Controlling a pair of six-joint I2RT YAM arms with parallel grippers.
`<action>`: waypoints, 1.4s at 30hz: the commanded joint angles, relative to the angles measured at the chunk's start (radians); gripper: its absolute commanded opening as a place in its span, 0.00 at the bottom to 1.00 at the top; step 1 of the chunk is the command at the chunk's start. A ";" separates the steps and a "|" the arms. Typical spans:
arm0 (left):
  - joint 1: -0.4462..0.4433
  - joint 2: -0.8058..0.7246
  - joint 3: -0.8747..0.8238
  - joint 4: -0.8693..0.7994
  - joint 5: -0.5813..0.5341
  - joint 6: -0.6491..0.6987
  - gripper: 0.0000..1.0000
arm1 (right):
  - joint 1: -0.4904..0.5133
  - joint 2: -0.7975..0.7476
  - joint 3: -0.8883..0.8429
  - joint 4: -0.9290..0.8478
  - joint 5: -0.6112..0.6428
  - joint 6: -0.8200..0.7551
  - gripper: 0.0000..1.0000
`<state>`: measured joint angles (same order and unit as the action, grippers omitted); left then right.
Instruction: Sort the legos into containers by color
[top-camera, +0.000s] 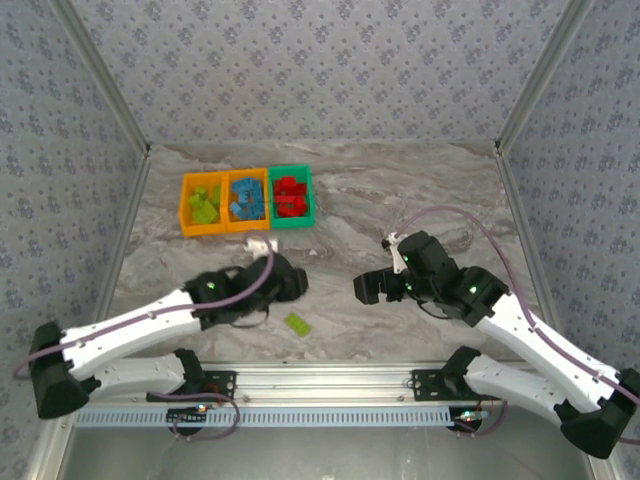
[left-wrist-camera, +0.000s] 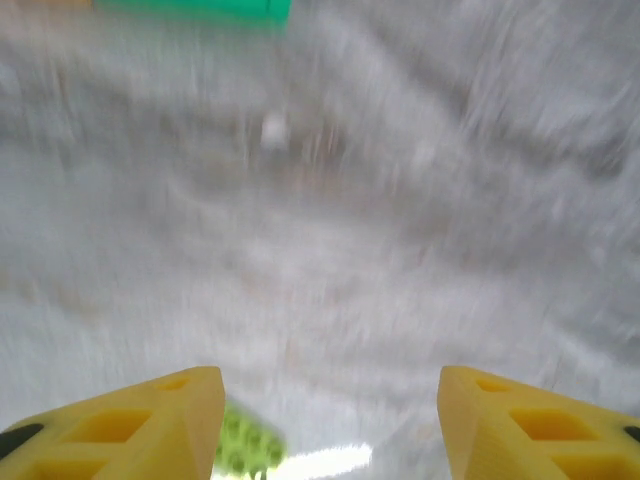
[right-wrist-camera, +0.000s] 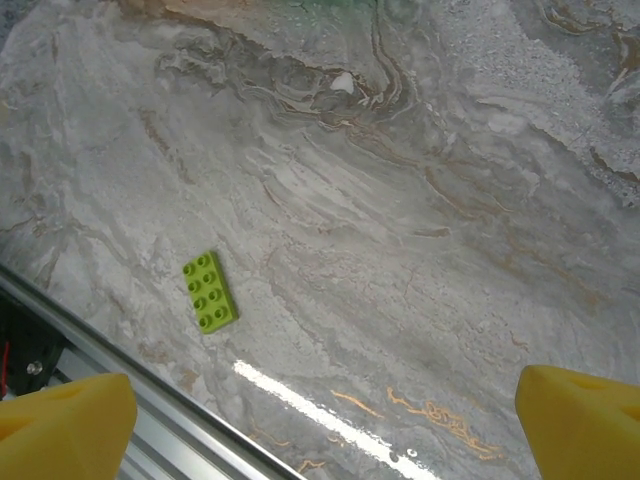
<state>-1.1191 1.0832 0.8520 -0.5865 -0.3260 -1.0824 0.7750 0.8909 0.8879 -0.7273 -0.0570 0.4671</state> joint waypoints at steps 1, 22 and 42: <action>-0.103 0.093 -0.007 -0.100 0.001 -0.367 0.63 | -0.003 0.033 0.023 0.011 0.035 -0.008 1.00; -0.076 0.538 0.058 -0.121 0.120 -0.478 0.80 | -0.005 -0.085 -0.015 -0.077 0.083 0.014 1.00; -0.014 0.432 -0.088 0.007 0.141 -0.329 0.24 | 0.097 0.001 -0.090 0.121 -0.258 -0.046 0.99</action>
<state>-1.1568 1.5219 0.7925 -0.6086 -0.1753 -1.4731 0.8410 0.8860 0.8032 -0.6746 -0.2398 0.4408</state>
